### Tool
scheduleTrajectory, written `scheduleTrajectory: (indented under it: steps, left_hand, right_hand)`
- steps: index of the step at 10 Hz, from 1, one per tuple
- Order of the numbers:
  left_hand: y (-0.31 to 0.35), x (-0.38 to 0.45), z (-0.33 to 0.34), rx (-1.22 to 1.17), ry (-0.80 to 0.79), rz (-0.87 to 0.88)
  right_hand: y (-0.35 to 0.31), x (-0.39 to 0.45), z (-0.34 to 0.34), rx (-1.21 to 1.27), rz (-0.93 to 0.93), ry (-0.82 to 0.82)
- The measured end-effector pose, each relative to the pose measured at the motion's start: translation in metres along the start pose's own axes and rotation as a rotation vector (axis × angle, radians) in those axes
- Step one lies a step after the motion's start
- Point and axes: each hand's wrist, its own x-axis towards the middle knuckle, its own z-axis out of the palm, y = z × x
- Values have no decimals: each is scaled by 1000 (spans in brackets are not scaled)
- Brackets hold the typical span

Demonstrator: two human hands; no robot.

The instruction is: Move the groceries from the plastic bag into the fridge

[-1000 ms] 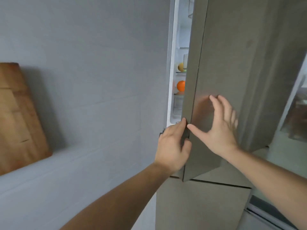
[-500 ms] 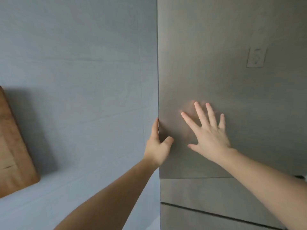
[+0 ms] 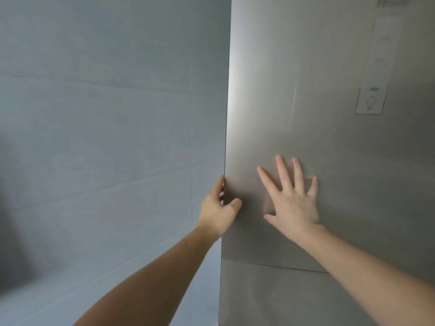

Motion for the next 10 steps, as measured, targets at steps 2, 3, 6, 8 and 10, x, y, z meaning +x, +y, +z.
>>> scheduleTrajectory:
  steps: [2, 3, 6, 8, 10]
  left_hand:
    - [-2, 15, 1, 28, -13, 16]
    - [-5, 21, 0, 32, -7, 25]
    - [-11, 28, -4, 26, -62, 16]
    - [1, 25, -14, 253, -87, 13]
    - [25, -14, -14, 1104, -183, 340]
  right_hand:
    - [-3, 11, 11, -22, 26, 12]
    - [-5, 14, 17, -31, 36, 26]
    - [-6, 15, 10, -28, 24, -11]
    - [9, 6, -12, 150, -27, -80]
    - [38, -35, -25, 364, 8, -198]
